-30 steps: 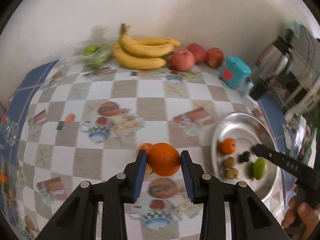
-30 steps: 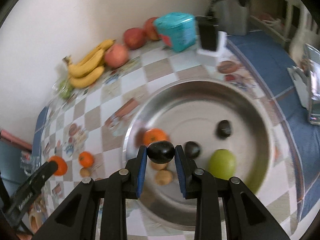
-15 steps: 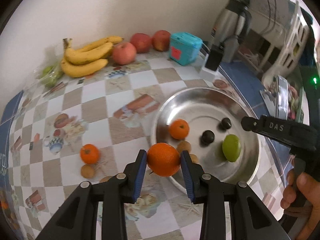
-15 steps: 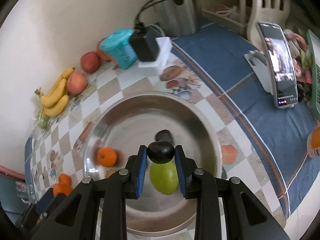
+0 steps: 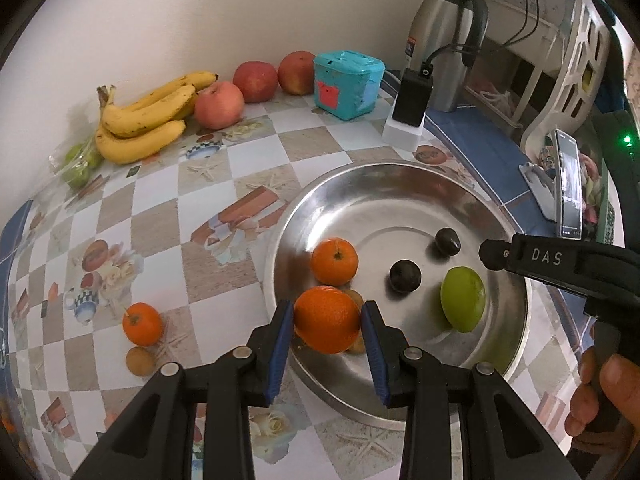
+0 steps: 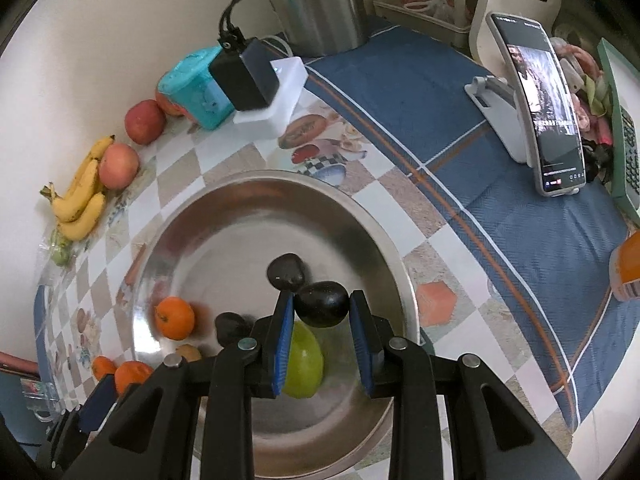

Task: Organize fruits
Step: 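Lower the orange and plum into the tray and open both tools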

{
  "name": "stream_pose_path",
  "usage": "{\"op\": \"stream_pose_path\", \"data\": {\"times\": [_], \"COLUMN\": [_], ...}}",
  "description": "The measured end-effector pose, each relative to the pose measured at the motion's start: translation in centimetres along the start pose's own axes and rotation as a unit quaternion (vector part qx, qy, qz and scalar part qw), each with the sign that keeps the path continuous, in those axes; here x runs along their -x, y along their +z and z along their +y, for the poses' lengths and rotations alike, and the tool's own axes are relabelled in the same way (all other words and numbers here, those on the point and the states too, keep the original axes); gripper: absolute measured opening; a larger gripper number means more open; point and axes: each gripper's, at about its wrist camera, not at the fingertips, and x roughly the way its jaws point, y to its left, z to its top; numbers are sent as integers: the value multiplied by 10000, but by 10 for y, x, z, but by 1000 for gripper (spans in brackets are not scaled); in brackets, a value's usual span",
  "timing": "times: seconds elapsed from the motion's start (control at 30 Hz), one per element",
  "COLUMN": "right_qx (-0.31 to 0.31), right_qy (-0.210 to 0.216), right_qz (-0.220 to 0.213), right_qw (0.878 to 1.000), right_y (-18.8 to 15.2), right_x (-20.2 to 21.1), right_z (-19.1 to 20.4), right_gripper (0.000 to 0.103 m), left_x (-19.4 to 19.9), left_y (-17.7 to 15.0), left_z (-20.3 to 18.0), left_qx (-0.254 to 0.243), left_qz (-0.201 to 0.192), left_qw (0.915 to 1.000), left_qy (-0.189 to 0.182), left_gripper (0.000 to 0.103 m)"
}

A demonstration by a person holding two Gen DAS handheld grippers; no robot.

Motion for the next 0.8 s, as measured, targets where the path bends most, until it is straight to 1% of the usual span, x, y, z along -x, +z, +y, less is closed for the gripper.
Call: {"op": "stream_pose_path", "data": {"times": [0.17,0.43,0.57,0.6,0.67,0.7,0.8], "right_qx": [-74,-214,-155,-154,-155,-166,-119], "right_qy": [-52,-34,-70,-71,-69,-2,-74], "right_qz": [123,120,79,72,59,54,30], "right_qw": [9999,9997,9998,9998,9998,9998,9999], "right_y": [-1,2,3,3,3,3,3], "right_x": [-6,-4,-2,-2,-2,-1,0], "right_z": [-4,-8,-7,-7,-6,-6,-4], "right_gripper": [30,30,32,34,53,55,56], "left_x": [-8,-11,-12,-11,-9,-9,-8], "left_y": [-2,-2,-3,-2,-2,-1,-2], "left_z": [-3,-5,-6,-6,-7,-7,-7], "left_qx": [-51,-116,-139,-146,-149,-158,-160], "left_qz": [108,130,136,118,80,75,90], "left_qw": [9999,9998,9997,9998,9998,9998,9998], "left_qy": [57,105,117,119,111,111,103], "left_gripper": [37,38,38,38,38,38,38]}}
